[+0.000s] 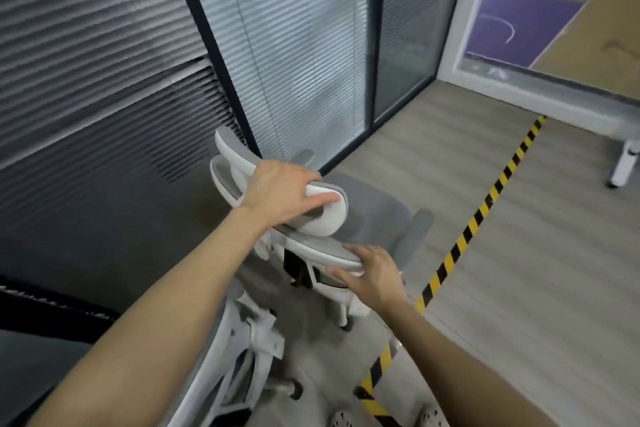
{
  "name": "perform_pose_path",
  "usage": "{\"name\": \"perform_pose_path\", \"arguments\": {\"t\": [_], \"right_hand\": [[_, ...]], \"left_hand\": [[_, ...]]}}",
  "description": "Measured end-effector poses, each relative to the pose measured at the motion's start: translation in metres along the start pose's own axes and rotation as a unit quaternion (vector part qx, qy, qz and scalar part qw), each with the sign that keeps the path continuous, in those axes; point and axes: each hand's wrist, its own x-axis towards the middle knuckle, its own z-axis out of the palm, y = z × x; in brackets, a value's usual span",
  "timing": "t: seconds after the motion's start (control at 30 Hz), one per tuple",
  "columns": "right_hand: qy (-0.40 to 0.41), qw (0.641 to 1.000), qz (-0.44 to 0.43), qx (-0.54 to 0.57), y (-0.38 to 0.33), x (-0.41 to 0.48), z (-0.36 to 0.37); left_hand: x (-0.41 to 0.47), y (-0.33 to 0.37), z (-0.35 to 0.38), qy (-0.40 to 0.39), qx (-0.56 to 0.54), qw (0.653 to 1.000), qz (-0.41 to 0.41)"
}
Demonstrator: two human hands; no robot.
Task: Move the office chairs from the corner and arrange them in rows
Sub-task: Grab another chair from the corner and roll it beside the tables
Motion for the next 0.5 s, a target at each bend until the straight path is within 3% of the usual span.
{"name": "perform_pose_path", "arguments": {"t": [0.27,0.5], "right_hand": [[0.065,0.997,-0.014,-0.038,0.069,-0.027,-0.065],[0.094,0.994,0.004,-0.051,0.123,-0.046,-0.110]], "left_hand": [[0.035,0.098,-0.008,0.094,0.047,0.994,0.005],[0.063,0.172,-0.009,0.148,0.006,0.989,0.015]]}}
